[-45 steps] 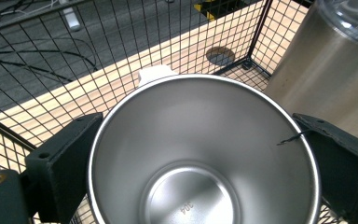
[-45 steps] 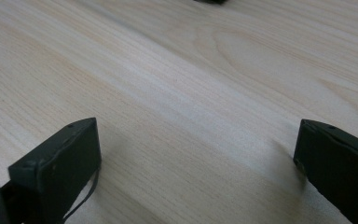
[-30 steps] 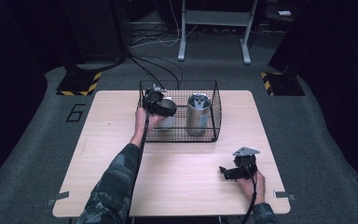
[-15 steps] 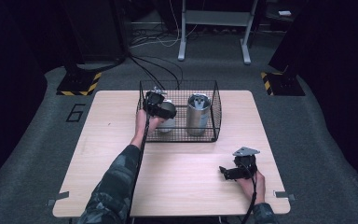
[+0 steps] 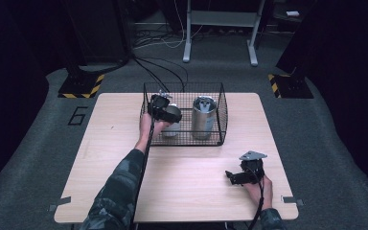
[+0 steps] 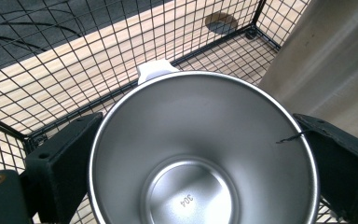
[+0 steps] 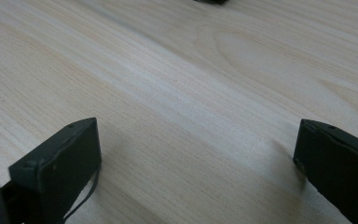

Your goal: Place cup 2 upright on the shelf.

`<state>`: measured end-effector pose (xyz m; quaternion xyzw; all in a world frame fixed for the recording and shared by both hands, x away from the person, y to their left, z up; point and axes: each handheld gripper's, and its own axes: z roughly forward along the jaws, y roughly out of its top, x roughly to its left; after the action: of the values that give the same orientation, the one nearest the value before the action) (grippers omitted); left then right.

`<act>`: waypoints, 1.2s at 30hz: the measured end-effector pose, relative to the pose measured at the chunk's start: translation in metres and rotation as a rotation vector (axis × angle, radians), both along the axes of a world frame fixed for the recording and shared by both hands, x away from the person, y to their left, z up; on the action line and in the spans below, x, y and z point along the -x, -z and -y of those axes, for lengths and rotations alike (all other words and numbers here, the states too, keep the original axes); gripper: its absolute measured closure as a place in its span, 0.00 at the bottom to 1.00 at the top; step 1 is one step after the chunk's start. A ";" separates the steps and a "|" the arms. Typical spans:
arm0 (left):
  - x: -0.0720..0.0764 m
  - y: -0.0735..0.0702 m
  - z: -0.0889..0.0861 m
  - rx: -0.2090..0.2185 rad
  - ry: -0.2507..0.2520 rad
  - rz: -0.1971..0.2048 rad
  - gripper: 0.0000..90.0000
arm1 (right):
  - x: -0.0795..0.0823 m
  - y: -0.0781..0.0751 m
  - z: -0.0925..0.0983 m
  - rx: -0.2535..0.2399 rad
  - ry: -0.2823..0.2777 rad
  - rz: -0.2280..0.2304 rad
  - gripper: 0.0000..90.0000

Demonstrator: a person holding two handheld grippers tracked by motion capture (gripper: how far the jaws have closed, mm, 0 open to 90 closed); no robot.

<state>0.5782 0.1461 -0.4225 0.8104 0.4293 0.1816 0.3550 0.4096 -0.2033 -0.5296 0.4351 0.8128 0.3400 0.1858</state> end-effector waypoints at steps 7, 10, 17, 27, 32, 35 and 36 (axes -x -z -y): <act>0.000 0.003 0.002 -0.006 -0.002 -0.012 0.07 | 0.000 0.000 0.000 0.000 0.000 0.000 0.00; -0.001 0.004 0.002 -0.006 -0.003 -0.021 0.07 | 0.000 0.000 0.000 0.000 0.000 0.000 0.00; -0.001 0.005 0.002 -0.007 -0.005 -0.042 0.07 | 0.000 0.000 0.000 0.004 -0.001 0.002 0.00; 0.002 0.005 0.002 -0.009 -0.006 -0.049 0.06 | 0.000 0.000 0.000 0.004 -0.002 0.002 0.00; 0.003 0.005 0.003 -0.019 -0.008 -0.046 0.06 | 0.000 0.000 0.000 0.005 -0.001 0.002 0.00; 0.006 0.000 0.001 0.007 0.000 -0.030 0.05 | 0.000 0.000 0.000 0.005 -0.001 0.002 0.00; 0.007 -0.003 0.002 0.004 -0.003 -0.013 0.03 | 0.000 0.000 0.000 0.005 -0.002 0.002 0.00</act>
<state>0.5713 0.1442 -0.4191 0.8102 0.4332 0.1761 0.3535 0.4095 -0.2036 -0.5296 0.4336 0.8137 0.3386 0.1876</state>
